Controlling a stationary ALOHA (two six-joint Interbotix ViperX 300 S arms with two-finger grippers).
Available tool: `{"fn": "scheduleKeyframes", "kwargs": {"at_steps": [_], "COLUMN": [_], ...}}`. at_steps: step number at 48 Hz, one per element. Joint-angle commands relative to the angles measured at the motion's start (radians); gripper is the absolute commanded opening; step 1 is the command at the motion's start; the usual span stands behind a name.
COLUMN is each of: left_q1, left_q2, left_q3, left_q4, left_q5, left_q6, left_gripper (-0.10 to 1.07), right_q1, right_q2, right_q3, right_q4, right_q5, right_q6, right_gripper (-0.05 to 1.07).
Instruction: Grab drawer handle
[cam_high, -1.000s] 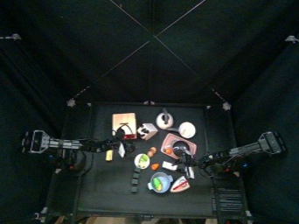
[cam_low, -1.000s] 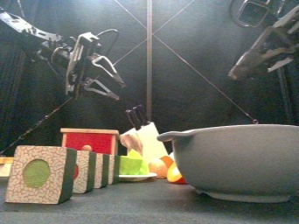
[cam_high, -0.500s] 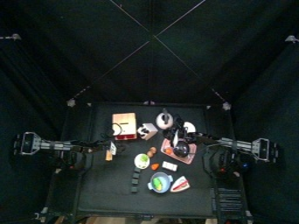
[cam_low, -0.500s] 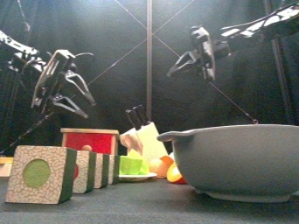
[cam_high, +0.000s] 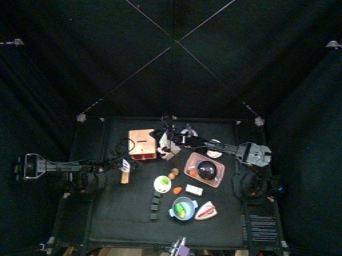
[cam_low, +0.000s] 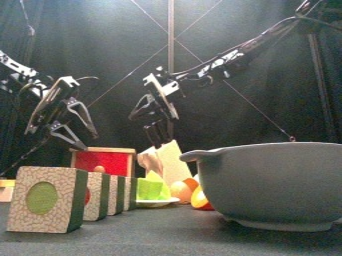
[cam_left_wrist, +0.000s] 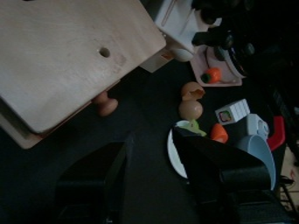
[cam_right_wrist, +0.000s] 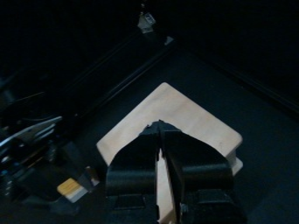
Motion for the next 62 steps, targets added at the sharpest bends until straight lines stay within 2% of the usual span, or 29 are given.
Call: {"fn": "scheduleKeyframes", "kwargs": {"at_steps": [1,8,13,17,24,37,52,62], "left_q1": [0.009,0.011,0.014,0.014,0.014,0.009,0.021,0.021], "left_q2": [0.011,0.018,0.02,0.025,0.038,0.089,0.095,0.095], "left_q3": [-0.023,-0.025,-0.025,-0.031,-0.025,-0.031,-0.034,-0.037], "left_q4": [-0.008,-0.006,-0.008,-0.015,-0.018,-0.034,-0.032,-0.034], "left_q5": [-0.009,-0.009,-0.021,-0.026,-0.028,-0.028,-0.034,-0.032], "left_q6": [0.002,0.002,0.002,0.002,0.002,0.002,0.002,0.002], "left_gripper": [0.8,0.8,0.8,0.8,0.8,0.8,0.8,0.8], "right_q1": [-0.018,-0.052,-0.052,-0.051,-0.031,0.012,0.014,0.018], "right_q2": [-0.008,0.025,0.086,0.109,0.086,0.052,-0.026,0.012], "right_q3": [-0.051,-0.098,-0.138,-0.133,-0.074,-0.023,-0.023,-0.015], "right_q4": [-0.005,-0.006,0.002,0.002,-0.003,0.0,-0.009,0.0], "right_q5": [0.003,0.077,0.08,0.089,0.092,0.087,0.08,0.051], "right_q6": [-0.003,-0.005,-0.005,-0.005,-0.006,-0.006,-0.008,-0.008], "right_gripper": [0.11,0.08,0.05,0.05,0.05,0.05,0.04,0.04]}}
